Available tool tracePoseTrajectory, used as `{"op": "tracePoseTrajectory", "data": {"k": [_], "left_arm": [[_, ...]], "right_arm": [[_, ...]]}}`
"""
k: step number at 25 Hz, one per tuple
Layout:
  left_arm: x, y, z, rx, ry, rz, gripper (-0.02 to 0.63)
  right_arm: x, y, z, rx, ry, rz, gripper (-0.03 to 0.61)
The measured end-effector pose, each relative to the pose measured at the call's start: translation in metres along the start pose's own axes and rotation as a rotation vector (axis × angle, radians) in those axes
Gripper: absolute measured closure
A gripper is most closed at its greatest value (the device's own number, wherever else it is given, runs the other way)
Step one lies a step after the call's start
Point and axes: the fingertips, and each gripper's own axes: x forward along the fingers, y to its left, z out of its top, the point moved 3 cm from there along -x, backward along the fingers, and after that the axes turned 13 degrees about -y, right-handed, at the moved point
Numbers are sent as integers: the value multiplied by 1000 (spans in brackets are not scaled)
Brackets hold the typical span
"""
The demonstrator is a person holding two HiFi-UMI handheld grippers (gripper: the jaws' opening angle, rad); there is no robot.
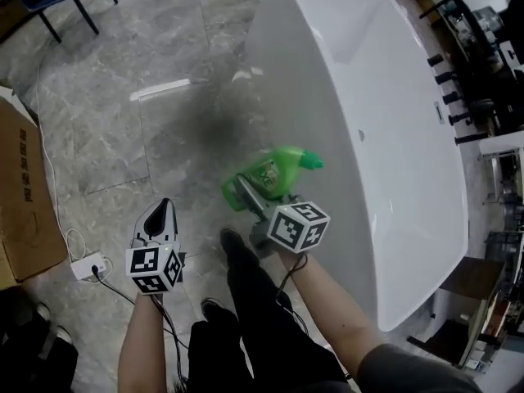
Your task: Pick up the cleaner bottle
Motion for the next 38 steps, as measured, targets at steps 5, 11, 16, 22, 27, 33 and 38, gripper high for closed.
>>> {"op": "tracePoseTrajectory", "data": {"k": [5, 11, 16, 22, 27, 33, 38], "left_arm": [[-91, -32, 68, 8, -18, -34, 598], [-193, -66, 126, 67, -62, -101, 598], [-246, -87, 145, 54, -59, -107, 600], [-286, -121, 149, 16, -66, -101, 600], [-313, -153, 151, 55, -101, -110, 600], [-354, -225, 142, 86, -147, -105, 600], [-404, -253, 128, 96, -162, -113, 600]], "right_arm": [[-66, 97, 26, -29, 25, 9, 379], [-157, 189, 38, 104, -18, -34, 379], [-212, 232, 55, 131, -42, -32, 379], [-265, 252, 72, 136, -51, 4, 379], [-307, 263, 75, 187, -80, 34, 379], [-388, 262, 85, 224, -111, 84, 379], [-440, 275, 65, 236, -105, 93, 379]]}}
